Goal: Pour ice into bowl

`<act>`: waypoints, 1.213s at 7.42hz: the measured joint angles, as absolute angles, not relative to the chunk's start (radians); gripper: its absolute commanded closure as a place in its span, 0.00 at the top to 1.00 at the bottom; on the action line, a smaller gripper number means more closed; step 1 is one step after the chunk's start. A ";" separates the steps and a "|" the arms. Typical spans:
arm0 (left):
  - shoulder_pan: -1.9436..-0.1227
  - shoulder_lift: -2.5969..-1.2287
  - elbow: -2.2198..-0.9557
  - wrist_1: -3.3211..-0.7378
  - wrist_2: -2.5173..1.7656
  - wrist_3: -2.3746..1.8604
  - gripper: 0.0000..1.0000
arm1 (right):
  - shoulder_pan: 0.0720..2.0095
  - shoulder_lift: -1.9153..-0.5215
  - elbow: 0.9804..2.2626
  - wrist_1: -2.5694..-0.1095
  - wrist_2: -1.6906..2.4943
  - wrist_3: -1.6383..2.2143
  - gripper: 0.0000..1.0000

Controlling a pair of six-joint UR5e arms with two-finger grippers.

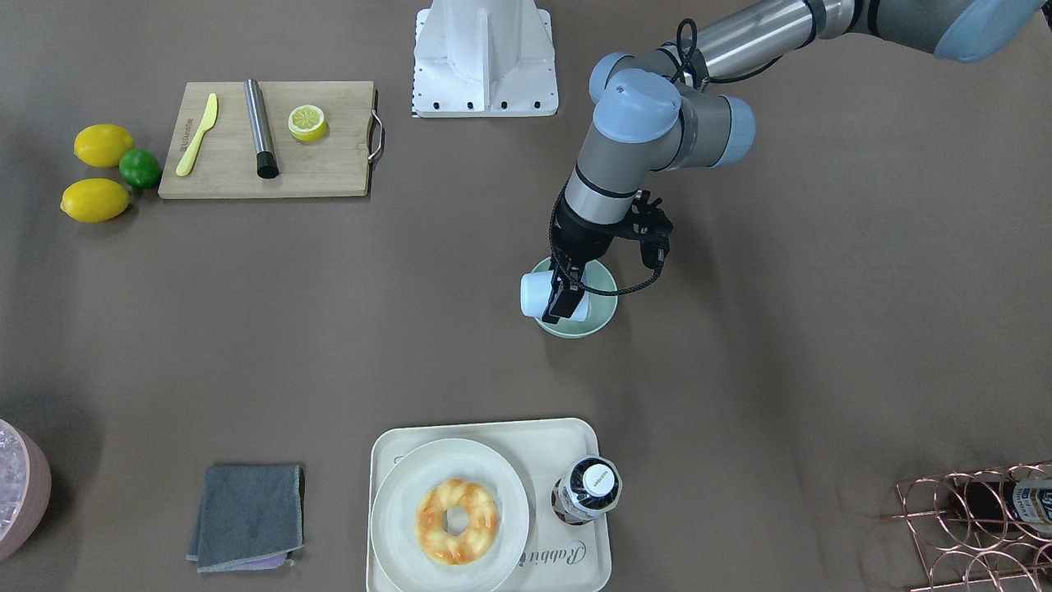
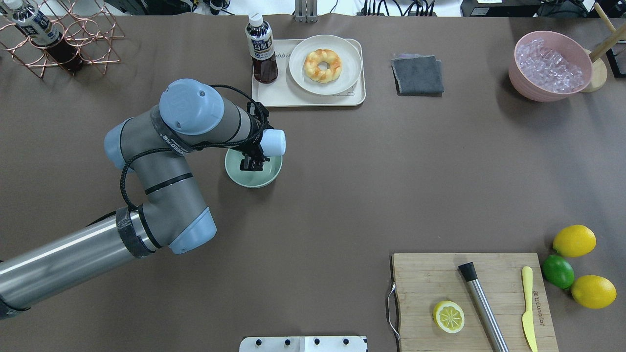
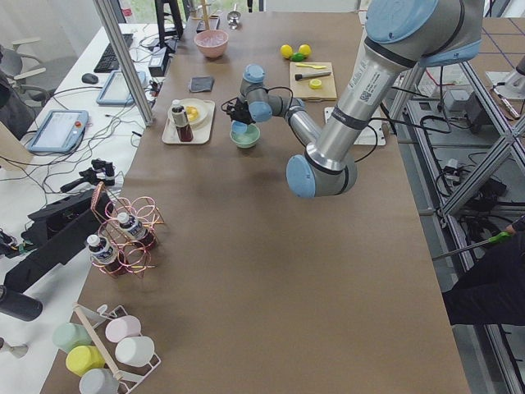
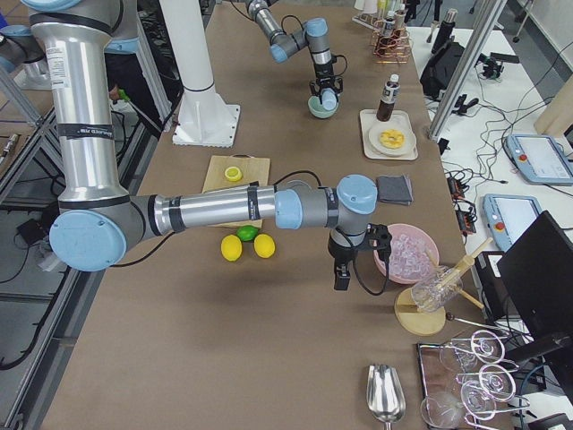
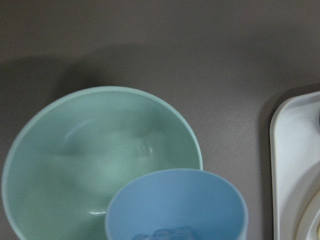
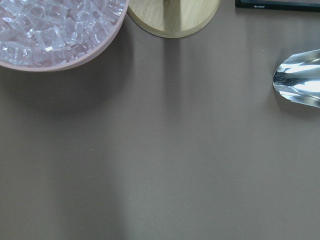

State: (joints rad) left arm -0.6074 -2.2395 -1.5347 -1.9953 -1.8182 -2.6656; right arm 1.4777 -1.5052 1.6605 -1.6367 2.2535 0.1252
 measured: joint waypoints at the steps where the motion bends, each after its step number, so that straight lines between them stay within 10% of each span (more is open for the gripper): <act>1: -0.604 -2.234 -1.537 -2.012 -1.819 -2.694 0.68 | 1.481 -1.509 1.666 -1.637 2.255 0.126 0.99; 9: -0.574 -2.173 -1.565 -2.269 -1.807 -2.912 0.68 | 1.485 -1.541 1.694 -1.637 2.279 0.126 0.99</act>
State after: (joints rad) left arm -0.5742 -2.1733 -1.5648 -2.2686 -1.8066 -2.9123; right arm 1.4849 -1.5406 1.6943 -1.6368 2.2786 0.1258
